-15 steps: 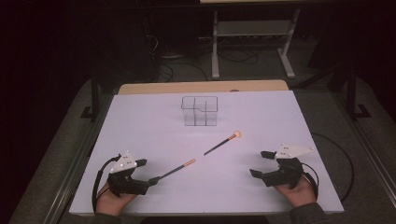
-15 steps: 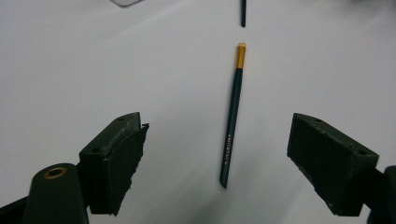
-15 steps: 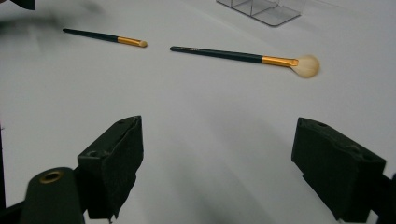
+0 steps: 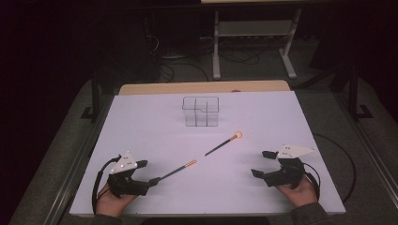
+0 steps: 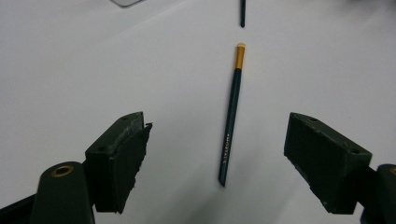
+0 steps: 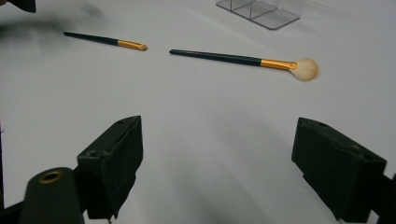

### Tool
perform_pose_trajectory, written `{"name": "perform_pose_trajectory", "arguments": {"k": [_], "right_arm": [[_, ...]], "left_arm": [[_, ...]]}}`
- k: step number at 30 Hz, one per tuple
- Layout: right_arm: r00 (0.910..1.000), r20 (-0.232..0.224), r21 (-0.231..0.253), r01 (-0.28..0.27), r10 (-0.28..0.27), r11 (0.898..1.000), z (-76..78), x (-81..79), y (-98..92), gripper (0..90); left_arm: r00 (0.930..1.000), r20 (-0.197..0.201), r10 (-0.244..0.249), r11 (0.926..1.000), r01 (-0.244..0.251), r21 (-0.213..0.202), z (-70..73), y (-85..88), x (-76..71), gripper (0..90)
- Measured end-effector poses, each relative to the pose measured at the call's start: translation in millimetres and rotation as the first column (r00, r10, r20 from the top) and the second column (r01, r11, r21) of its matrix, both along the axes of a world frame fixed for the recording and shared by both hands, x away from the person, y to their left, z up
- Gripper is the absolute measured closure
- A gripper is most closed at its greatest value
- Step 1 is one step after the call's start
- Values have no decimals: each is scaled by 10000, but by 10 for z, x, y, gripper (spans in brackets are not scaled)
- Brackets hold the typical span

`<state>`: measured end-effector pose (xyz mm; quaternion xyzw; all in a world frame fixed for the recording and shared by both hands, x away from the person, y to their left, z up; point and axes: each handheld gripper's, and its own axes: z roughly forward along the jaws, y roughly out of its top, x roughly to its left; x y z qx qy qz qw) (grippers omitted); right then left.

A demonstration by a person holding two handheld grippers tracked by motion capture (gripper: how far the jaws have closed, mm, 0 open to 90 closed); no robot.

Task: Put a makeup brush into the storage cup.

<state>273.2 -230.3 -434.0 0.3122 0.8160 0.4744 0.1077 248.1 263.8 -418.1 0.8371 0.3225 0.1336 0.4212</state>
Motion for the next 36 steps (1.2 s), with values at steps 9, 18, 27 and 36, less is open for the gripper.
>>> {"name": "perform_pose_trajectory", "arguments": {"k": [9,18,27,36], "right_arm": [[9999,30,150,107,-107,9998,4,5,-10,154],[9999,43,227,102,-103,9997,17,-2,-10,153],[10000,63,225,14,-15,9997,42,-32,4,152],[9999,121,227,0,-3,9997,62,-30,4,150]], "left_arm": [[9999,-18,-108,9999,108,-6,81,-15,-32,226],[9996,-146,-221,9997,222,41,123,-27,-58,240],[9972,-345,-661,9943,687,817,313,-77,-35,287],[9924,-493,-1127,9833,1185,1381,472,-197,83,335]]}}
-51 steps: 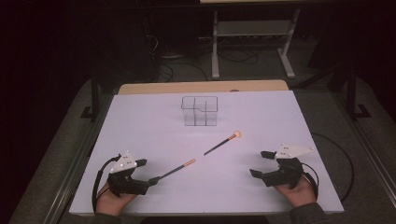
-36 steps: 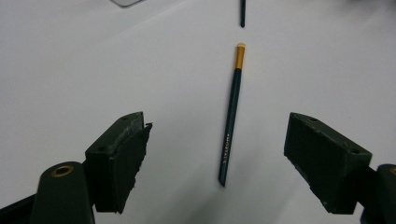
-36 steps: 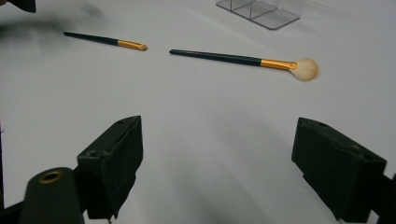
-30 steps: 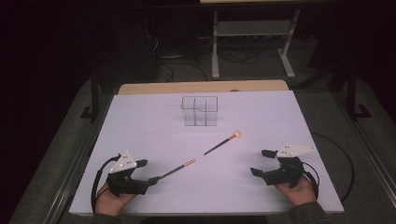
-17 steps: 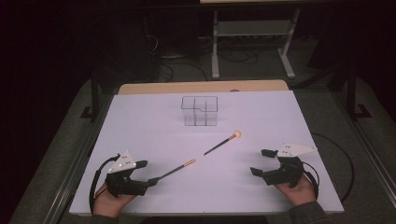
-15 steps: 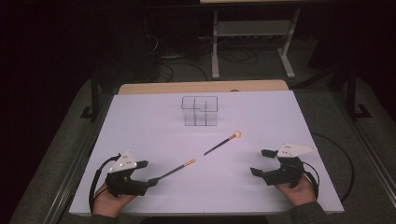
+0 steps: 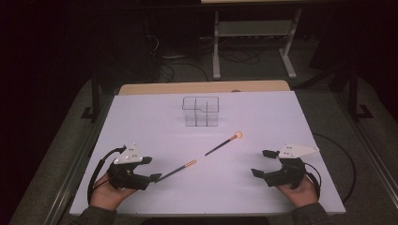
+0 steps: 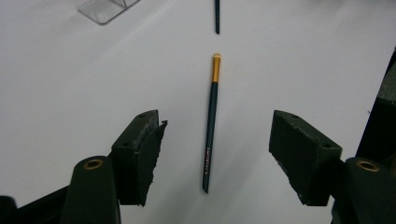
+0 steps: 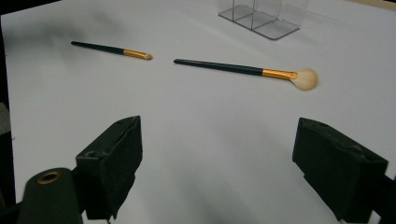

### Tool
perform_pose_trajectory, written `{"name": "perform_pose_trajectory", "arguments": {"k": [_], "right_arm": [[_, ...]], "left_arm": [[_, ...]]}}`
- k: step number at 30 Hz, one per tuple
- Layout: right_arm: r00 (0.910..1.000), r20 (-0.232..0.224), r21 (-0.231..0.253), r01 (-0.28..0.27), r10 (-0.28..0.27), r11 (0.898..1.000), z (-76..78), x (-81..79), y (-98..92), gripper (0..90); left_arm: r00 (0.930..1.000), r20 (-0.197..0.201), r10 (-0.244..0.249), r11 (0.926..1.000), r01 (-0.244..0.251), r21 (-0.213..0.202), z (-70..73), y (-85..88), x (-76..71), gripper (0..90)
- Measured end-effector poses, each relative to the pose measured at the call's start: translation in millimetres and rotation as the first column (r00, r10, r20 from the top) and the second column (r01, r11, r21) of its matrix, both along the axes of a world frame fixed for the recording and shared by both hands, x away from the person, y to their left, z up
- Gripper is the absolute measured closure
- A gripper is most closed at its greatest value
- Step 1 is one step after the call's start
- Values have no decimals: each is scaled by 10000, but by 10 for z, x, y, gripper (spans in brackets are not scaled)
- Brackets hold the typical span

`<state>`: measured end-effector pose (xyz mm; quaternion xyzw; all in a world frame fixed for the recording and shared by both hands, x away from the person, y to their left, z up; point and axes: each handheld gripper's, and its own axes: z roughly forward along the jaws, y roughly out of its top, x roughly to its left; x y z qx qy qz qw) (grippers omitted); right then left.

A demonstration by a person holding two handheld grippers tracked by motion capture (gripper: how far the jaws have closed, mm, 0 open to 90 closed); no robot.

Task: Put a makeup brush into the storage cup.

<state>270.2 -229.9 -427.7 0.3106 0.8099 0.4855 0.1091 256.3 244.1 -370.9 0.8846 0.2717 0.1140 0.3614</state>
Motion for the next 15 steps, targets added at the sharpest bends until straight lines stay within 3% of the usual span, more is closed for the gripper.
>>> {"name": "perform_pose_trajectory", "arguments": {"k": [7,11,15], "right_arm": [[10000,-18,49,17,-17,10000,4,7,-23,148],[10000,50,44,4,-4,10000,20,1,-30,148],[10000,59,136,40,-40,9999,22,7,-49,148]], "left_arm": [[9991,-236,-356,9981,367,500,74,-173,147,396],[9958,-457,-791,9904,837,1098,87,-360,277,416],[9932,-602,-997,9848,1071,1365,63,-474,322,440]]}}
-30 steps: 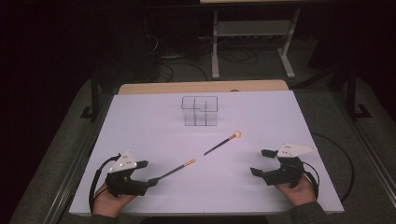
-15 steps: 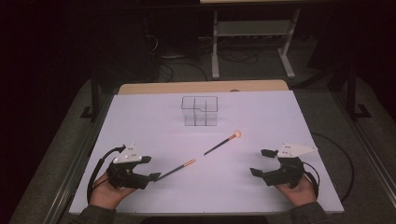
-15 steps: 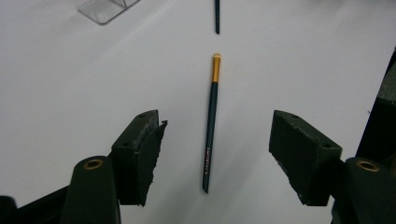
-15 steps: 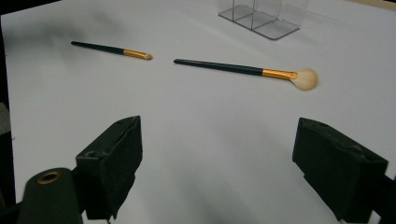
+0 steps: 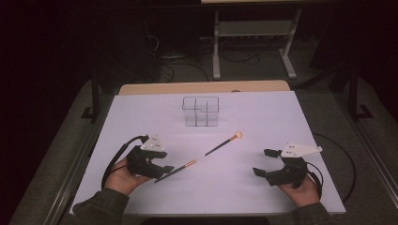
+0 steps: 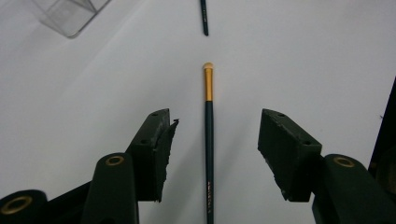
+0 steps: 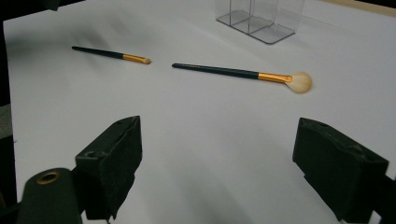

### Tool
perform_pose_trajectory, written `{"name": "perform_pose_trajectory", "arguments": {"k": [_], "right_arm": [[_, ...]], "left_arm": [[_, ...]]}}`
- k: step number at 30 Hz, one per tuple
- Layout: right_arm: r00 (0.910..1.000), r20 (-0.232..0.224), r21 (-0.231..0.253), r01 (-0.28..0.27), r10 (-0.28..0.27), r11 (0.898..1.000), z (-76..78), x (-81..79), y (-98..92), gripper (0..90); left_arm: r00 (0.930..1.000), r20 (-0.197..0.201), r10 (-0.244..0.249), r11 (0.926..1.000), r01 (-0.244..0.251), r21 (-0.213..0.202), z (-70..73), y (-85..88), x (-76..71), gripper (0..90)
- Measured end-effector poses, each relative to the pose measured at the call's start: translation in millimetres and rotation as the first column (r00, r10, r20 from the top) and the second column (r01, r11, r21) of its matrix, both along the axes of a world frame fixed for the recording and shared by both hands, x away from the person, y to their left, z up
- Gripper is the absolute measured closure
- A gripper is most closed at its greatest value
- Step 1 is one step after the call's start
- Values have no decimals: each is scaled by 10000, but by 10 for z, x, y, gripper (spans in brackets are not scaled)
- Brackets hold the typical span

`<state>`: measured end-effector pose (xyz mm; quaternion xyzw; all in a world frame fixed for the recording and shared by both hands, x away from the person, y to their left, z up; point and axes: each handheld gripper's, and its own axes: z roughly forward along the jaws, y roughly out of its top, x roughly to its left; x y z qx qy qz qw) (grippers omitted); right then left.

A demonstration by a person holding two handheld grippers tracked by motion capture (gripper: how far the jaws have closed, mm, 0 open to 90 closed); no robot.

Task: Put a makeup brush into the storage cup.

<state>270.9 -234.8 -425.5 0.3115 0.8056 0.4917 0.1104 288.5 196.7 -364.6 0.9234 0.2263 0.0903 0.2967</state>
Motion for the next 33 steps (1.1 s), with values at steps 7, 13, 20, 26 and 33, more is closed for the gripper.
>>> {"name": "perform_pose_trajectory", "arguments": {"k": [7,13,20,26,33], "right_arm": [[10000,45,14,-33,33,10000,11,0,-16,148],[10000,-8,67,4,-4,10000,2,6,-46,148],[10000,-2,37,-56,56,10000,5,13,-31,149],[10000,-40,24,-69,69,10000,-1,10,-32,149],[9999,-67,-34,-144,144,9999,-5,13,-14,149]], "left_arm": [[9992,-332,-217,9981,236,569,-56,-195,99,481],[9958,-903,-161,9940,257,1063,-168,-296,200,544],[9898,-1420,-71,9896,273,1409,-285,-361,281,615],[9865,-1629,-141,9839,428,1736,-333,-403,325,655],[9816,-1906,-55,9756,472,2147,-383,-469,369,713]]}}
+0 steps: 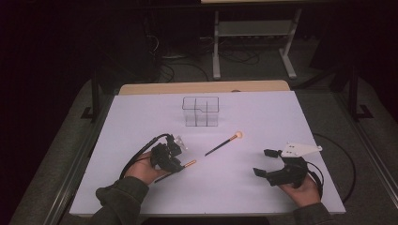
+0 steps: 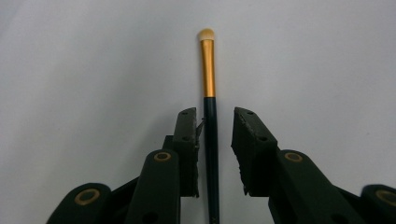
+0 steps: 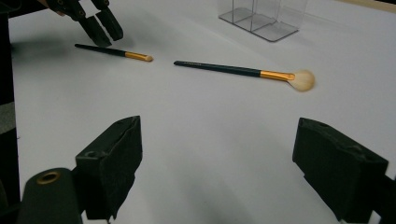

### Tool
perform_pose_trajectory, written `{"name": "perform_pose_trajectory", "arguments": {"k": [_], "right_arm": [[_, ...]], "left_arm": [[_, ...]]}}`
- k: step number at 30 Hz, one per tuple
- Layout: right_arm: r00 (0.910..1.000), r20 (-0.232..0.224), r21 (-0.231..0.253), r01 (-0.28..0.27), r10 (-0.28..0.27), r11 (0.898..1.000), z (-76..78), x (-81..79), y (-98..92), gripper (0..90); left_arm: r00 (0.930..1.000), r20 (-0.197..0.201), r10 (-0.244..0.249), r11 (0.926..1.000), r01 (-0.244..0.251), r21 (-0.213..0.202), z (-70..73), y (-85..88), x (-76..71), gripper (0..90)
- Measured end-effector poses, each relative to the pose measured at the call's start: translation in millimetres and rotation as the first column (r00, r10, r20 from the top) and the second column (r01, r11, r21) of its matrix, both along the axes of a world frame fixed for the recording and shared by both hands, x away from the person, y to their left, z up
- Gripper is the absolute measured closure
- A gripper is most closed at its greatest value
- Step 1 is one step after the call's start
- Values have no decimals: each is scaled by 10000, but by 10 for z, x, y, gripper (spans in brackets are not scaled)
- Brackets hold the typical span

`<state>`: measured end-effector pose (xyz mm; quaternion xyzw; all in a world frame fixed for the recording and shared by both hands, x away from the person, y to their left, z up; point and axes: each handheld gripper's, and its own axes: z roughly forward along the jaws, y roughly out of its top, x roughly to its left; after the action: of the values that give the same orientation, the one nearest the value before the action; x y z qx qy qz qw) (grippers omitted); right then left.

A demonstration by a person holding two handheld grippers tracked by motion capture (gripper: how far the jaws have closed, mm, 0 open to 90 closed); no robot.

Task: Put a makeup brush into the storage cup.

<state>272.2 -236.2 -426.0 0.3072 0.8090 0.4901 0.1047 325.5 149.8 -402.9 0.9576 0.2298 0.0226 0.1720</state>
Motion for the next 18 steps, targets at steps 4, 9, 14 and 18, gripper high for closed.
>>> {"name": "perform_pose_trajectory", "arguments": {"k": [4,9,14,18], "right_arm": [[10000,-46,25,23,-23,10000,-1,11,3,149],[10000,-3,44,-17,17,10000,0,2,-6,149],[10000,12,154,38,-39,9999,13,-4,-21,149],[10000,32,128,2,-3,9999,18,-4,-15,150]], "left_arm": [[9999,-129,-85,9995,89,310,-15,-55,28,728],[9996,-208,-203,9967,219,785,-36,-120,50,739],[9987,-463,-232,9916,289,1264,-91,-186,67,791],[9990,-389,-233,9869,292,1586,-108,-222,58,812]]}}
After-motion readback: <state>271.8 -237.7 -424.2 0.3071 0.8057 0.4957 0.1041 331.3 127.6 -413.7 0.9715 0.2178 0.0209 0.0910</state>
